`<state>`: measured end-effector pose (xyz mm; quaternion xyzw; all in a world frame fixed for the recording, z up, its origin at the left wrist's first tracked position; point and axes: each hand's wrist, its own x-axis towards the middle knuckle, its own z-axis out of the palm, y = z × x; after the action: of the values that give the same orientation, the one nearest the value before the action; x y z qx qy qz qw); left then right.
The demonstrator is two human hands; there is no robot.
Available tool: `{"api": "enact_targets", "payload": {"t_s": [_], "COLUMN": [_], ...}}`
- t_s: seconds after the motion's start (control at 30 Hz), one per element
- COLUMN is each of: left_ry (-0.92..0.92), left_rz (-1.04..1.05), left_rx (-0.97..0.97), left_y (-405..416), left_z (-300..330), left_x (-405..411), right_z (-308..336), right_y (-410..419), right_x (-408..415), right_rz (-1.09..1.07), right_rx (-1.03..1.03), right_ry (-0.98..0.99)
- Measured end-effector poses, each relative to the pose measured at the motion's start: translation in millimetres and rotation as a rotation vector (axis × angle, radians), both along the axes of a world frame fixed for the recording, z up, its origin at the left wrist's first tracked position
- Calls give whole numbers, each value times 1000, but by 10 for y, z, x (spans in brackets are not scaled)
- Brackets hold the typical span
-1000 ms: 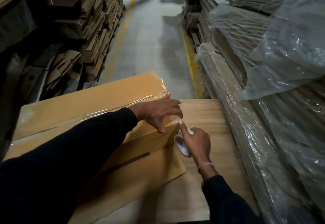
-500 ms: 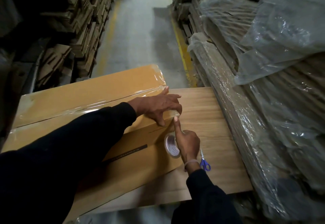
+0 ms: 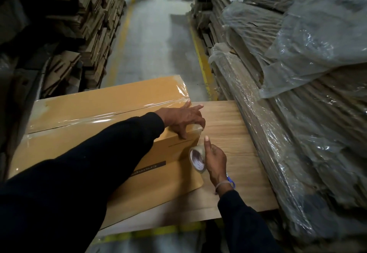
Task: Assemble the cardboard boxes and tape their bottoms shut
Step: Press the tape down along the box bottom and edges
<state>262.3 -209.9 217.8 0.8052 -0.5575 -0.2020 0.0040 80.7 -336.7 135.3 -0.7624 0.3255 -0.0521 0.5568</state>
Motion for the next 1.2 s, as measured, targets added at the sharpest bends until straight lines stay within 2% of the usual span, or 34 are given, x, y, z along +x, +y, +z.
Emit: {"api": "enact_targets", "payload": {"t_s": [0.13, 0.2, 0.3, 0.37, 0.5, 0.63, 0.73, 0.8, 0.93, 1.0, 1.1, 1.2], "left_ry": [-181, -252, -364, -397, -294, 220, 578, 707, 767, 808, 845, 833], "left_rz": [133, 319, 613, 831, 1189, 1517, 1464, 1424, 1402, 1400, 1422, 1425], "left_rx": [-81, -303, -759, -916, -962, -961, -1067, -1152, -1208, -1212, -1214, -1208], "left_y": [135, 230, 274, 167, -214, -421, -426, -421, -369, -360, -385, -418], "left_z": [-143, -284, -594, -737, -715, -812, -948, -968, -963, -992, -1019, -1031], "left_x": [-229, -565, -1238, -1625, -1863, -1833, -1749, -1690, -1677, -1675, -1660, -1659], "right_z": [12, 30, -73, -120, -136, -236, -326, -365, -421, -530, -756, -958], "right_y": [-122, -209, -369, -457, -566, -624, -650, -682, -859, -1067, -1427, -1647], "right_x": [-137, -207, -205, -181, -154, -92, -41, 13, 55, 42, -57, -220], "right_rz": [35, 66, 168, 282, 386, 398, 426, 428, 344, 258, 168, 167], "right_rx": [351, 441, 471, 477, 499, 536, 585, 615, 626, 560, 382, 141], "right_ry": [-72, -79, -53, -35, -11, 11, 14, 19, 24, 46, 154, 292]}}
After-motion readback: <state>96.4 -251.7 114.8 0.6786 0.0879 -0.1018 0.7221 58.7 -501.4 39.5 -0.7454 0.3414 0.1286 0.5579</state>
